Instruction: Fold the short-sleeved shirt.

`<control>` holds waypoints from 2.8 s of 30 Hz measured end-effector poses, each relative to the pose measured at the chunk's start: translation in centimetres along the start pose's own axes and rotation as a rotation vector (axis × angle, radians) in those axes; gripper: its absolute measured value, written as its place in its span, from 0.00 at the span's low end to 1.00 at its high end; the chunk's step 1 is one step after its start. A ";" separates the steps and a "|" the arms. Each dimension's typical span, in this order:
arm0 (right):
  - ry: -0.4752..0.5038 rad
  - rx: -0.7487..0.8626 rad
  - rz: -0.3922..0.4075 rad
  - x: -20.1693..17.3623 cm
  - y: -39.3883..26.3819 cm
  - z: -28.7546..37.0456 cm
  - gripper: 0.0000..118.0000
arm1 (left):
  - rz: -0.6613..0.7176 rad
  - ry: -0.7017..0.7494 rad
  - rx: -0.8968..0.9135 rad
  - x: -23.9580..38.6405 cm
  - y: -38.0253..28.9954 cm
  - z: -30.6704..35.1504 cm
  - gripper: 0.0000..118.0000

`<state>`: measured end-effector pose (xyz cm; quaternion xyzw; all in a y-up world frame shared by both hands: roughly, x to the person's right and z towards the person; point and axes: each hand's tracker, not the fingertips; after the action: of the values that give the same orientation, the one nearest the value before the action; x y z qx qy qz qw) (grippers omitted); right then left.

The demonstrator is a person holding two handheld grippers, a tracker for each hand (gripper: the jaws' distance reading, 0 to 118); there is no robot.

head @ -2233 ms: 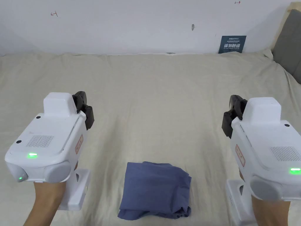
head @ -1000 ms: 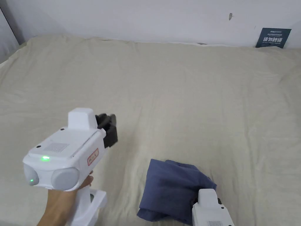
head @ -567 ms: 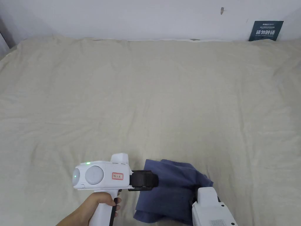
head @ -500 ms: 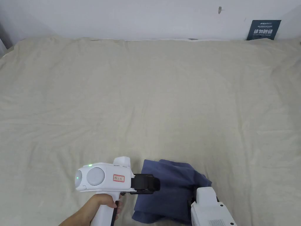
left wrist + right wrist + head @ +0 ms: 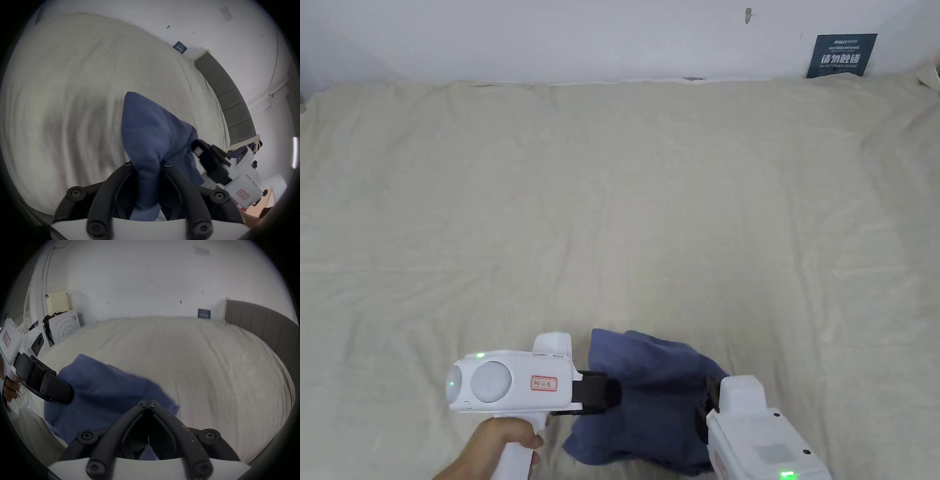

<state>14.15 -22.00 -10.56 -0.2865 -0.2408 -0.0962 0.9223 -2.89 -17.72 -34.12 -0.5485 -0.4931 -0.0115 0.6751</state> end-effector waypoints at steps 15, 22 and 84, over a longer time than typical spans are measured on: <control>0.027 0.191 0.044 -5.7 11.0 0.7 0.01 | 0.126 0.641 0.106 -26.8 7.1 19.1 0.19; 0.056 0.195 0.062 -9.1 13.3 -1.7 0.01 | 0.294 0.791 0.111 -36.0 6.6 24.1 0.19; -0.281 0.581 0.095 6.4 20.9 18.3 0.01 | -0.437 0.478 1.109 16.6 2.6 13.9 0.00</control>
<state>19.20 5.35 -4.27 -0.0326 -0.3695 0.0603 0.9267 -1.99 2.49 -25.98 0.0132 -0.3621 -0.0140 0.9319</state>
